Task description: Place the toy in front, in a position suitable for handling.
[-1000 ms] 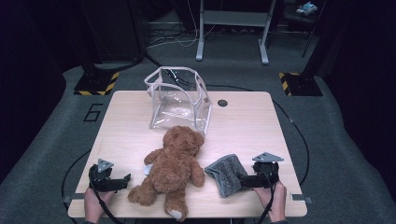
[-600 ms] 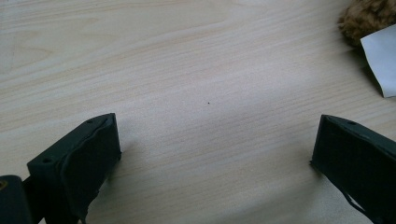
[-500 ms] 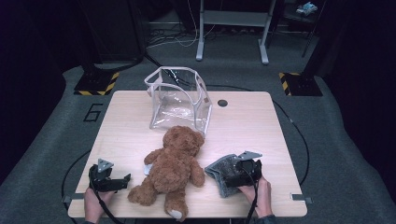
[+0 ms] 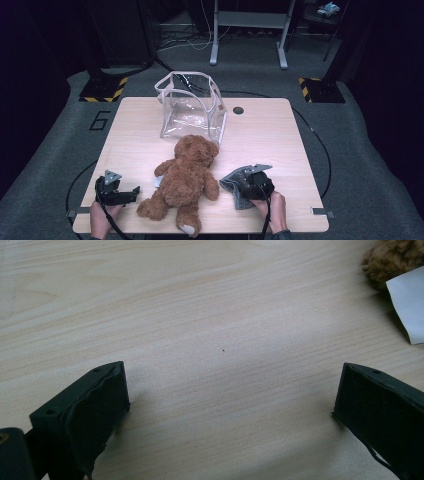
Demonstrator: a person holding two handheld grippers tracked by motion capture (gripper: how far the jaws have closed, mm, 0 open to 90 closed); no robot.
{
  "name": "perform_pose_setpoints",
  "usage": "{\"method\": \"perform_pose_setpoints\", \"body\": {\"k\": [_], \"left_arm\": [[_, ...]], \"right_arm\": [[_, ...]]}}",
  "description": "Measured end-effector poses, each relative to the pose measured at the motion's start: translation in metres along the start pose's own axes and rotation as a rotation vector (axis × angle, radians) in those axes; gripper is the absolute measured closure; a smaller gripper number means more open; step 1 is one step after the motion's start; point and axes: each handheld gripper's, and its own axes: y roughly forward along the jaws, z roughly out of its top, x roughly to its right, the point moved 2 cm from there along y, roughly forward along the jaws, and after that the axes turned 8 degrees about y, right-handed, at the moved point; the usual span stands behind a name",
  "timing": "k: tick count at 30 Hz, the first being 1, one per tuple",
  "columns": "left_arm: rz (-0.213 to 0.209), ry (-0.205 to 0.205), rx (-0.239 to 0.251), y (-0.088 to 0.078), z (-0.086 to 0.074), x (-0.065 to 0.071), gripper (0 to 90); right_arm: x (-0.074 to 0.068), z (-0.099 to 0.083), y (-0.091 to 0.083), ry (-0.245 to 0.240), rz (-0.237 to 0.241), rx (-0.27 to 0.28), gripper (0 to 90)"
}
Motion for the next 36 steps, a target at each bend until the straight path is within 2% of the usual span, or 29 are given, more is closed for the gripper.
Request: {"method": "perform_pose_setpoints", "body": {"k": [1,5,10,12,16,23,29,33,36], "left_arm": [[0.000,0.000,0.000,0.000,0.000,0.000,0.6],[0.000,0.000,0.001,0.000,0.000,0.000,0.7],[0.001,-0.002,0.001,0.000,0.000,0.000,0.7],[0.002,-0.002,-0.001,0.000,0.000,0.000,0.8],[0.003,0.000,0.001,0.000,0.000,0.000,0.8],[0.002,-0.004,-0.001,0.000,0.000,0.000,0.8],[0.003,-0.002,0.000,0.000,0.000,0.000,0.8],[0.003,-0.004,-0.001,0.000,0.000,0.000,0.8],[0.000,-0.002,-0.003,0.000,0.000,0.000,0.8]], "right_arm": [[0.000,0.000,0.000,0.000,0.000,0.000,48.5],[0.005,-0.004,0.001,0.012,0.007,0.025,64.2],[0.004,-0.006,0.001,0.032,0.000,0.029,72.4],[0.005,-0.007,0.001,0.021,0.003,0.039,74.5],[0.005,-0.008,0.001,0.039,0.006,0.056,76.4],[0.005,-0.006,-0.006,0.027,0.002,0.079,76.8],[0.008,-0.001,-0.024,0.046,-0.002,0.123,76.7],[0.015,0.004,-0.037,0.025,-0.016,0.153,76.6],[0.019,0.007,-0.046,0.041,-0.033,0.175,76.6]]}}
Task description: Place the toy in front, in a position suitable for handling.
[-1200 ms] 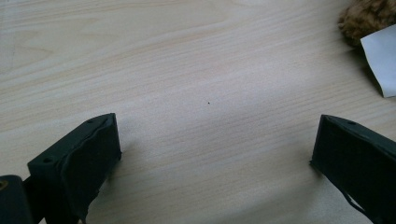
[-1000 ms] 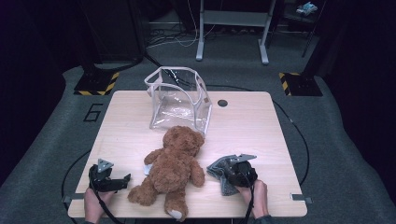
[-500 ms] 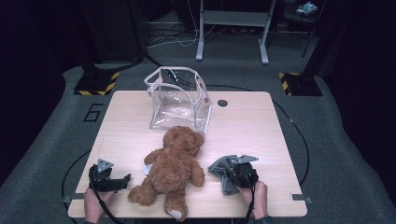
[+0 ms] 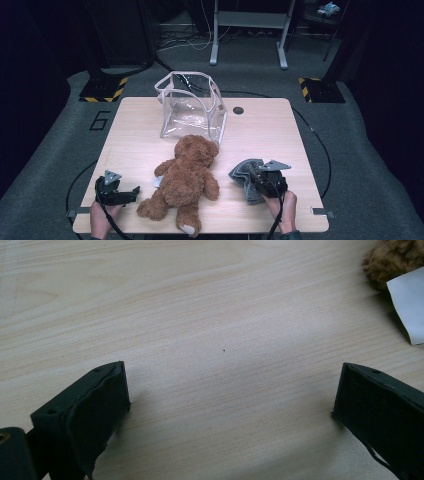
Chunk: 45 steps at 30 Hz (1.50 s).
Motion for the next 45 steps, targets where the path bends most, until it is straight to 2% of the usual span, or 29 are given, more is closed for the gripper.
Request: {"method": "perform_pose_setpoints", "body": {"k": [3,5,7,10,16,19,26,30,32,35,36,45], "left_arm": [[0.000,-0.001,-0.001,0.000,0.000,0.000,0.9],[-0.001,-0.001,-0.002,0.000,0.000,0.000,0.8],[0.000,0.000,0.000,0.000,0.000,0.000,0.9],[0.000,0.000,0.000,0.000,0.000,0.000,0.9],[0.002,-0.003,0.005,0.000,0.000,0.000,0.8],[0.001,0.011,-0.006,0.000,0.000,-0.001,0.8],[-0.001,0.010,-0.008,-0.001,0.000,-0.001,0.8],[0.000,0.002,-0.001,0.000,0.000,0.000,0.9],[0.001,0.002,-0.001,0.000,0.000,0.000,0.9],[0.000,0.010,-0.006,0.000,0.000,-0.001,0.9],[-0.002,0.010,-0.009,-0.001,0.000,-0.001,0.8],[0.000,0.010,-0.006,0.000,0.000,-0.001,0.8]], "right_arm": [[0.008,0.004,-0.009,-0.004,-0.010,0.012,76.5],[0.012,0.007,-0.014,0.019,-0.031,0.028,76.4],[0.018,0.010,-0.020,0.011,-0.040,0.028,76.4],[0.027,0.013,-0.026,0.024,-0.057,0.041,76.3],[0.050,0.016,-0.032,0.065,-0.092,0.046,76.0],[0.060,0.016,-0.032,0.086,-0.100,0.050,75.9],[0.081,0.020,-0.031,0.120,-0.129,0.050,75.7],[0.093,0.022,-0.027,0.121,-0.162,0.038,75.7],[0.099,0.023,-0.024,0.136,-0.177,0.032,75.6],[0.108,0.024,-0.021,0.159,-0.184,0.032,75.6],[0.113,0.024,-0.020,0.153,-0.185,0.035,75.6],[0.132,0.025,-0.009,0.196,-0.194,0.019,74.9]]}}
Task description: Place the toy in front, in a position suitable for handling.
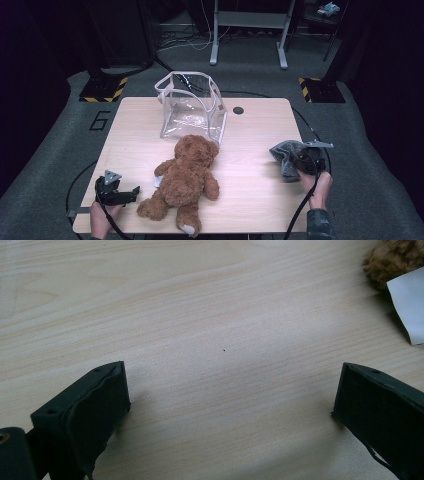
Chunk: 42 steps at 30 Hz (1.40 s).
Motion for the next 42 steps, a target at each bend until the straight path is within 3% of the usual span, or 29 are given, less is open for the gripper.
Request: {"method": "perform_pose_setpoints", "body": {"k": [14,19,21,26,29,33,36,42], "left_arm": [[0.005,-0.011,0.010,0.001,0.000,0.001,0.8],[0.001,-0.010,0.007,0.000,0.000,0.001,0.9],[0.001,-0.009,0.006,0.000,0.000,0.001,0.8],[0.001,-0.009,0.006,0.000,0.000,0.001,0.8],[0.002,-0.010,0.008,0.001,0.000,0.001,0.8],[0.001,-0.011,0.007,0.000,0.000,0.001,0.8],[0.001,-0.009,0.006,0.000,0.000,0.001,0.8],[0.001,-0.009,0.006,0.000,0.000,0.001,0.9]], "right_arm": [[0.012,-0.002,0.030,0.031,-0.032,-0.040,72.4],[0.016,-0.004,0.039,0.048,-0.050,-0.062,67.2],[0.017,-0.005,0.042,0.043,-0.059,-0.069,60.8],[0.017,-0.004,0.038,0.074,-0.062,-0.066,30.9],[0.016,0.000,0.029,0.081,-0.039,-0.052,20.9],[0.004,0.005,0.014,0.063,0.015,-0.036,13.7],[-0.013,0.007,0.006,0.013,0.049,-0.037,9.2],[-0.046,0.001,0.005,-0.052,0.116,-0.028,3.6]]}}
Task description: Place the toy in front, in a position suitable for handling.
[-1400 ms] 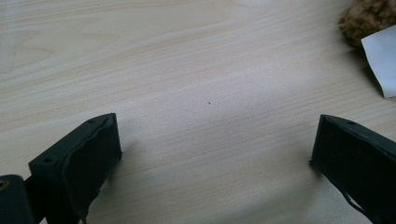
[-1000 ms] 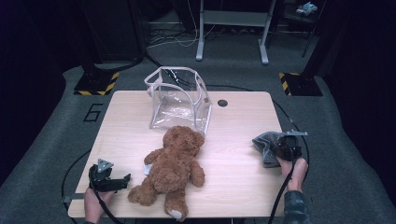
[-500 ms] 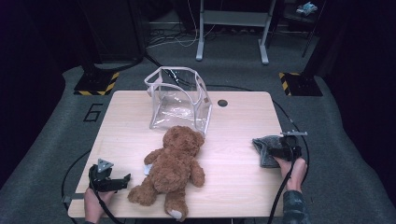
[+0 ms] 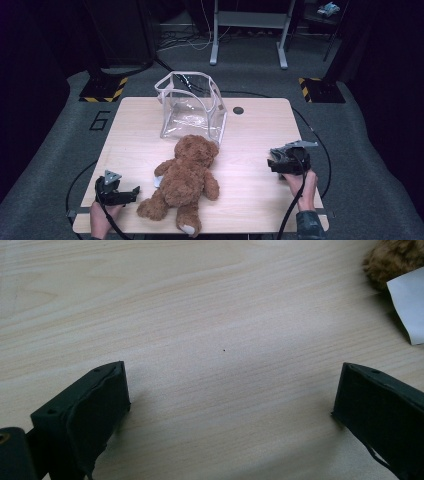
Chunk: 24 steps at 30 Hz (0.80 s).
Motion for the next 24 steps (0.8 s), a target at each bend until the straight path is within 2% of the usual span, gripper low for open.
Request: {"method": "perform_pose_setpoints", "body": {"k": [3,6,13,14,17,18,19,21,22,24], "left_arm": [[0.003,-0.002,0.006,0.000,0.000,0.000,0.9],[0.001,-0.001,0.004,0.000,0.000,0.000,1.0],[-0.001,0.001,0.000,0.000,0.000,0.000,0.9],[-0.001,0.001,0.000,0.000,0.000,0.000,0.9],[-0.002,0.001,0.001,0.000,0.000,0.000,1.0],[-0.002,0.001,0.000,0.000,0.000,0.000,0.9],[-0.001,0.004,0.001,0.000,0.000,0.000,0.9],[-0.006,0.004,0.000,0.000,0.000,0.000,1.0],[-0.003,0.004,0.006,0.001,0.000,0.000,1.0],[-0.005,0.004,0.006,0.001,0.000,0.000,1.1]], "right_arm": [[-0.015,-0.007,0.009,-0.037,0.029,-0.007,1.6],[-0.033,-0.015,0.023,-0.038,0.051,-0.032,0.0],[-0.059,-0.032,0.052,-0.092,0.083,-0.046,0.0],[-0.060,-0.034,0.056,-0.104,0.087,-0.041,0.0],[-0.064,-0.039,0.065,-0.091,0.084,-0.048,0.0],[-0.063,-0.039,0.068,-0.105,0.084,-0.034,0.0],[-0.064,-0.040,0.069,-0.095,0.087,-0.032,0.0],[-0.061,-0.042,0.072,-0.131,0.080,-0.027,0.0],[-0.062,-0.043,0.072,-0.099,0.086,-0.035,0.0],[-0.059,-0.043,0.074,-0.105,0.084,-0.020,0.0]]}}
